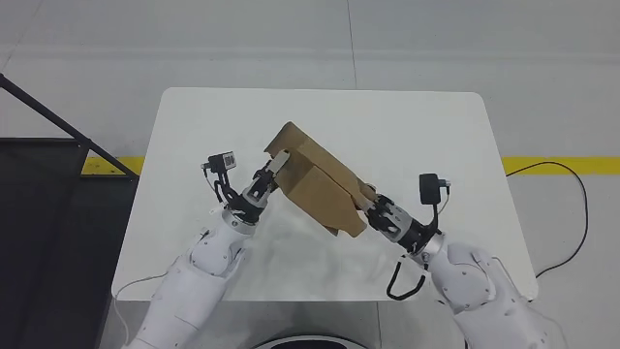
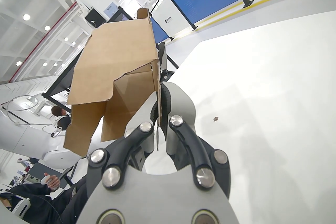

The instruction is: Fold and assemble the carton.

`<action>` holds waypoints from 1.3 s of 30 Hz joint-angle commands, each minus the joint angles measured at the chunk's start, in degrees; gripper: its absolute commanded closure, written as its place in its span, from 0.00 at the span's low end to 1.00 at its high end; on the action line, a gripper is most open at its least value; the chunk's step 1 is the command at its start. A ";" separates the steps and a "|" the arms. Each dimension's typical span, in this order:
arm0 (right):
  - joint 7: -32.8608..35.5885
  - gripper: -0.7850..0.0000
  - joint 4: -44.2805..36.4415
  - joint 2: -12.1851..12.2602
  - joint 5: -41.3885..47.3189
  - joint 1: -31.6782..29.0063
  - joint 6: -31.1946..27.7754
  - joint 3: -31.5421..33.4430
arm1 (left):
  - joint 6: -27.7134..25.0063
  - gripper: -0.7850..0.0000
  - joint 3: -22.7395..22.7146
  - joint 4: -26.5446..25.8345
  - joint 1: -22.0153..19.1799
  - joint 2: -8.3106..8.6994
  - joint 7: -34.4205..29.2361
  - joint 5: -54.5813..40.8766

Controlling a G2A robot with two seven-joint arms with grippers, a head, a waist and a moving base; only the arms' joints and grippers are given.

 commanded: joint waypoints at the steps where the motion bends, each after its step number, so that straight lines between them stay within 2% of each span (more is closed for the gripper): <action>1: 0.52 1.00 -0.45 0.19 -0.18 -0.44 0.12 1.35 | -0.20 0.00 -0.95 -0.15 0.40 0.31 -1.79 -0.74; 8: 6.62 1.00 -1.46 1.22 2.04 -1.52 -0.12 6.75 | -1.05 0.00 -4.90 -1.48 1.63 1.73 -9.65 -1.53; 14: 18.91 1.00 -0.65 2.34 9.80 -0.48 0.60 10.29 | -1.02 0.00 -7.99 -2.73 2.49 3.20 -18.40 -2.35; 23: 32.54 1.00 1.53 3.65 18.69 0.37 0.38 13.58 | 0.06 0.00 -12.11 -6.04 4.44 5.65 -34.40 -11.65; 30: 39.89 1.00 2.27 4.26 23.08 1.72 -0.01 13.75 | 1.62 0.00 -15.03 -9.67 5.44 7.37 -45.60 -18.79; 39: 40.70 1.00 2.27 4.39 22.77 1.95 0.38 13.95 | 1.86 0.00 -15.48 -9.86 5.56 7.58 -46.59 -19.17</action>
